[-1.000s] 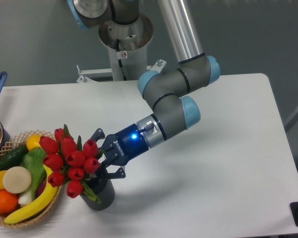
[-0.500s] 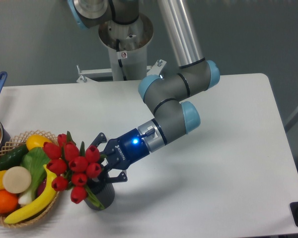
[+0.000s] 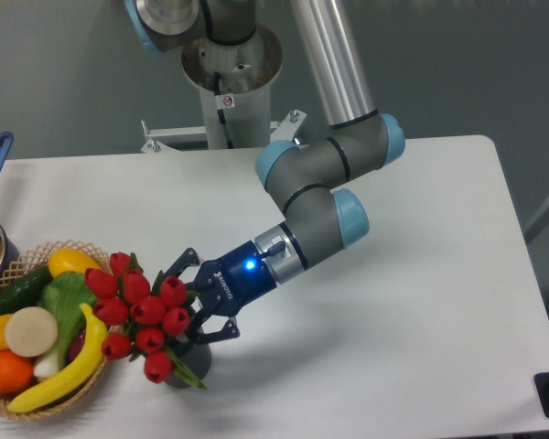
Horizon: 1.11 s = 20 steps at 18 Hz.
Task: Insert the flowers into the vase
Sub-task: 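Open the gripper to release the tulips in the vase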
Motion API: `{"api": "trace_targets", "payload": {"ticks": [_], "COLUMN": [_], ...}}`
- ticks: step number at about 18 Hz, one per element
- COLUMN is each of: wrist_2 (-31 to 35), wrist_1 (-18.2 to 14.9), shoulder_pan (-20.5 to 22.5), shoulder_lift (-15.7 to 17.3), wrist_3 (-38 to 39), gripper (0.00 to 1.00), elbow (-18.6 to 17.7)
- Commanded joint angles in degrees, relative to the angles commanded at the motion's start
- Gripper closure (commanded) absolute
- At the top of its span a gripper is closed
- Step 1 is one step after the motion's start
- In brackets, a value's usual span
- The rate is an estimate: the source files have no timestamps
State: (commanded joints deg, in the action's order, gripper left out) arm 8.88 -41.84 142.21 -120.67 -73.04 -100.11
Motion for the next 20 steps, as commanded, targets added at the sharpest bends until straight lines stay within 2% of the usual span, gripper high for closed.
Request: {"api": "trace_targets", "payload": {"ticks": [2,5,7,10,15,18,20], "wrist_2": [0.0,0.1,0.6,5.5,6.6,9.7,14.4], "wrist_1": [0.0,0.1,0.1,0.0,0.2,0.0,-0.1], "shoulder_pan": [0.3,0.6,0.6,0.5,1.4,1.8,1.9], "shoulder_lift": [0.1,0.4,0.9,2.3,3.2,6.0,9.4], "wrist_3": [-0.5,-1.5,-2.5,-2.7,-2.7,-2.8,-2.7], "gripper": [0.05,0.01,0.00,0.00,0.00,0.00,0.00], "elbow": [-0.2,-1.1,-1.6,-1.8,-1.8,-3.2,-5.7]}}
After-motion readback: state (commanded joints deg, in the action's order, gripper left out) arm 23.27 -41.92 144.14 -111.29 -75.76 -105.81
